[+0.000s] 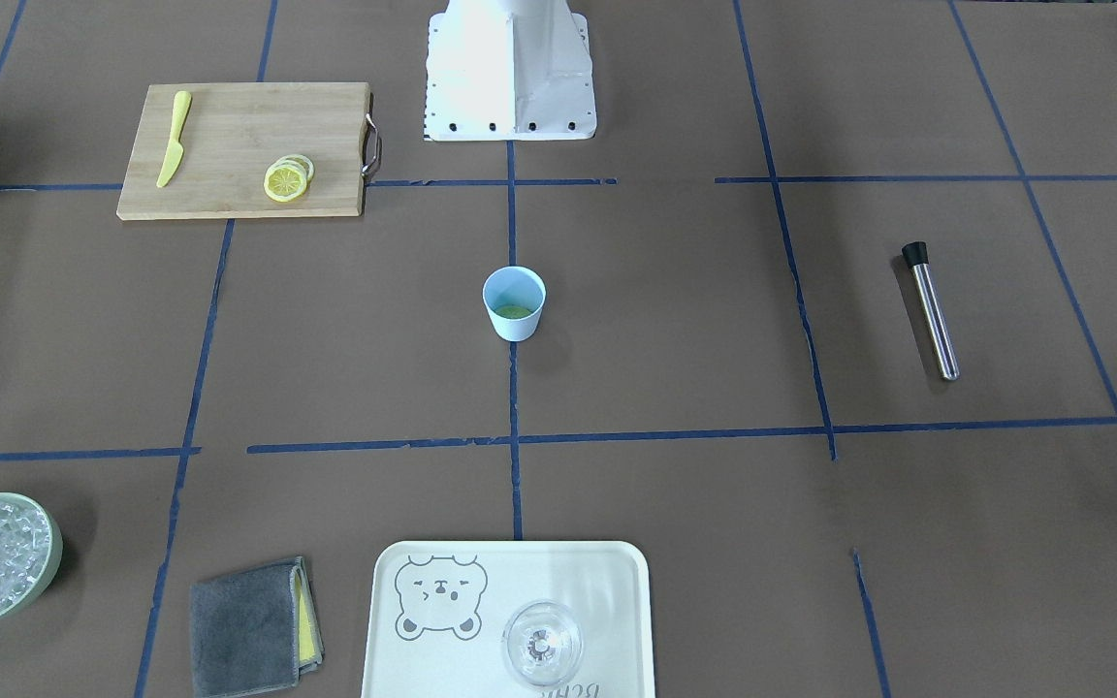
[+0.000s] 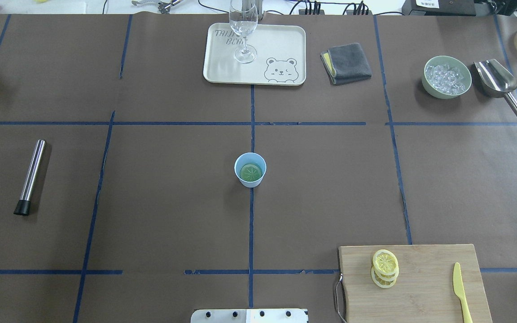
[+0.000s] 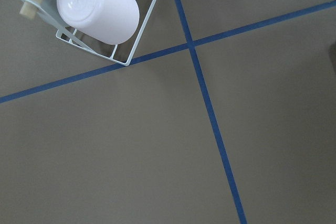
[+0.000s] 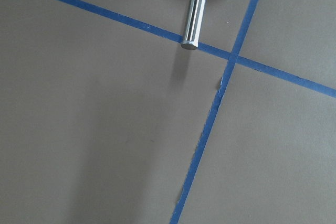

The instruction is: Squeeze lemon into cup

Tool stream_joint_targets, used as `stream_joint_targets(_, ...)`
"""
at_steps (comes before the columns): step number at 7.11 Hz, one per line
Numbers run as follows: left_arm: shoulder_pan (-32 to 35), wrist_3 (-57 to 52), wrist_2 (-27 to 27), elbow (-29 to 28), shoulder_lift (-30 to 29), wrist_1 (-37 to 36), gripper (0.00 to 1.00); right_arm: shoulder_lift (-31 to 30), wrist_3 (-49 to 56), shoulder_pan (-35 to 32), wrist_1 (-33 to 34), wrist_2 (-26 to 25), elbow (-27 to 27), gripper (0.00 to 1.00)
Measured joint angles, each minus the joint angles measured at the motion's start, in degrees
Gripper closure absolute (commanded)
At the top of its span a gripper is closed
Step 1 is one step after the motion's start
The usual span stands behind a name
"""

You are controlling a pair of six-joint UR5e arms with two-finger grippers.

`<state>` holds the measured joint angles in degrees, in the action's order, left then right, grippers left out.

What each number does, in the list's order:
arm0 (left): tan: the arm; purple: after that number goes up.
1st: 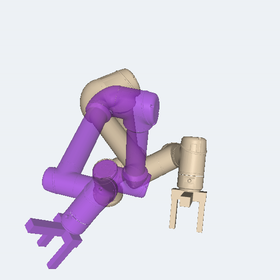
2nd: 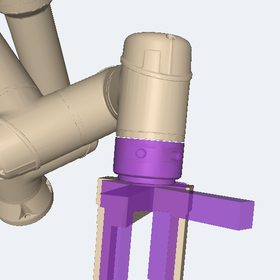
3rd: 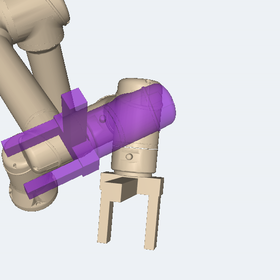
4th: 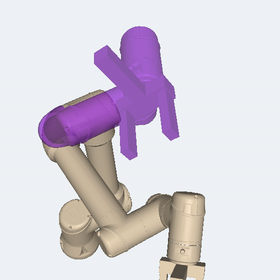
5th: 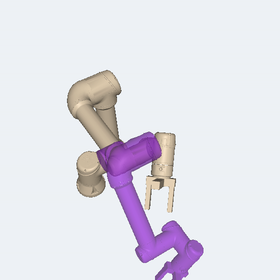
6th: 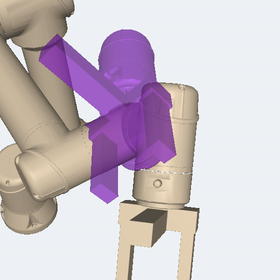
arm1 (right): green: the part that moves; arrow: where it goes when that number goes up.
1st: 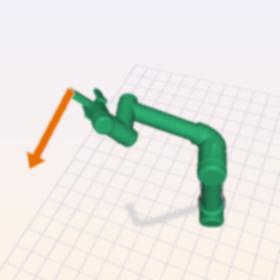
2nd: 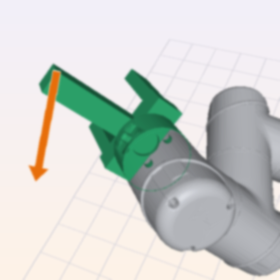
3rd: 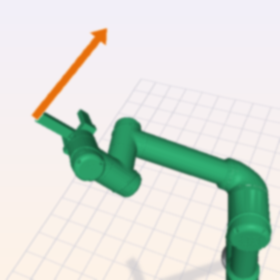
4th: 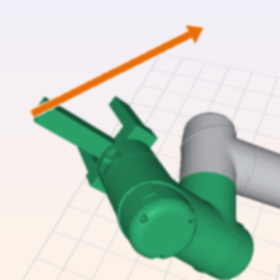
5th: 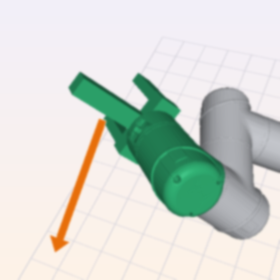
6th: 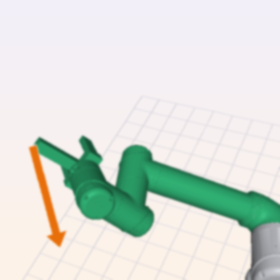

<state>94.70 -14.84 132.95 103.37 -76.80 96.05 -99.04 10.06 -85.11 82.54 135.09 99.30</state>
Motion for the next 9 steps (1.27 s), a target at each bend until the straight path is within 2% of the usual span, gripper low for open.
stream_joint_targets(3, -0.1, 0.0, -0.9, -0.3, -0.6, -0.2, 0.0, 0.0, 0.0, -0.8, 0.3, 1.5, -0.3, 0.0)
stream_joint_targets(6, -0.1, 0.1, -4.0, 3.0, -2.1, -0.2, 0.0, 0.7, -0.2, -1.3, -0.2, 1.5, -0.4, 0.0)
stream_joint_targets(7, -0.4, 0.0, -5.7, 2.0, -3.4, -0.3, 0.0, 0.7, -0.5, -1.4, -0.1, 1.5, 0.1, 0.0)
stream_joint_targets(9, -4.3, 0.0, -5.2, -0.2, -4.4, -0.3, 0.0, 0.9, -1.2, -1.4, 0.1, 1.3, 0.4, 0.0)
